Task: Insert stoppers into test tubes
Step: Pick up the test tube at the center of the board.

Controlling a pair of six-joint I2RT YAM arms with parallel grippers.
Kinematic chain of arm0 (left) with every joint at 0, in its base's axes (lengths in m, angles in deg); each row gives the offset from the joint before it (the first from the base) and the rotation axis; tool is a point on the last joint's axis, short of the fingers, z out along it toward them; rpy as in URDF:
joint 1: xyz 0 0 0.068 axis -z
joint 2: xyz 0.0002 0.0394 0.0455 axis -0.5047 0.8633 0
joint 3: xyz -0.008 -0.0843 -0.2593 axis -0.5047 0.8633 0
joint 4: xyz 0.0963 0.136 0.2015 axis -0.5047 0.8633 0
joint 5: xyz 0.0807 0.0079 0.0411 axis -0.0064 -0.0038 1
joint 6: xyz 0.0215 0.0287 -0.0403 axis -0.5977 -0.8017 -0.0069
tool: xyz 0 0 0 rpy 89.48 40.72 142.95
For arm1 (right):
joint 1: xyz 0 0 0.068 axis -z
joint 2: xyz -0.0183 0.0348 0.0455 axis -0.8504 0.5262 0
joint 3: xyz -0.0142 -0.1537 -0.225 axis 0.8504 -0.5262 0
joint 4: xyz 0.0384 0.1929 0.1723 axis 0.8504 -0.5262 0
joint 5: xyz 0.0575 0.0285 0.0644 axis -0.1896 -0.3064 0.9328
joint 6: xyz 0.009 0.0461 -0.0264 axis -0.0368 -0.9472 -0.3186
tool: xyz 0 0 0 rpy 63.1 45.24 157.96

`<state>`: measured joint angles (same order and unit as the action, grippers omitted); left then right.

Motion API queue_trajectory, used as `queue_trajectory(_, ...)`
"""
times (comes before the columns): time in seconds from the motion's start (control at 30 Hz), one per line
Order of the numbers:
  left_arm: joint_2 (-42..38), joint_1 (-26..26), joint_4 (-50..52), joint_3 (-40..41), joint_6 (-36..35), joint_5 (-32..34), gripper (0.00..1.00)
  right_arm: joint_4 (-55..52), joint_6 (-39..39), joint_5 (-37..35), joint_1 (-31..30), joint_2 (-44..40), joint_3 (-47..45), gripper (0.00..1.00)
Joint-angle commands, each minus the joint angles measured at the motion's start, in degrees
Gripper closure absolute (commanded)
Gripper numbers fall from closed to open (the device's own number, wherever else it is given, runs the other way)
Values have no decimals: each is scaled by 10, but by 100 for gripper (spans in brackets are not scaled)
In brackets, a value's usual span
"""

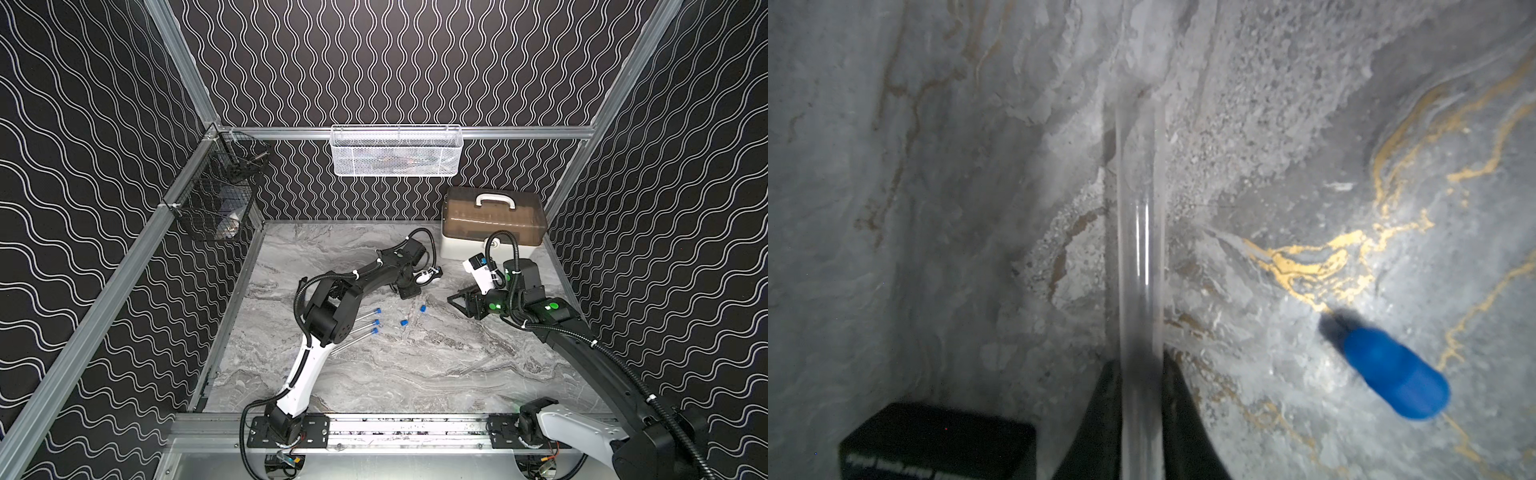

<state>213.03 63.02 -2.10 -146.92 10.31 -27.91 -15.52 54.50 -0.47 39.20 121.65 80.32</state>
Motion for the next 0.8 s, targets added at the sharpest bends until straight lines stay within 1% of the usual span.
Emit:
queue_trajectory(0.0, -3, 0, 28, 21, -13, 21, 95, -8, 12, -3, 1, -6, 3, 48)
queue_trajectory(0.17, -40, 0, -23, 52, -8, 9, 98, -12, 13, -5, 5, -14, 5, 48)
queue_trajectory(0.37, -128, 5, -122, 143, -19, 3, 99, -6, -25, 4, 26, -40, -9, 48)
queue_trajectory(0.43, -161, 5, -144, 174, -23, 2, 99, 1, -57, 8, 38, -50, -11, 48)
queue_trajectory(0.57, -235, 6, -176, 241, -25, -12, 99, 10, -152, 16, 54, -51, -2, 48)
queue_trajectory(0.67, -298, 9, -198, 298, -20, -27, 98, -9, -207, 18, 55, -34, 17, 49)
queue_trajectory(0.77, -363, 13, -229, 358, -4, -43, 98, -46, -242, 42, 57, 2, 51, 48)
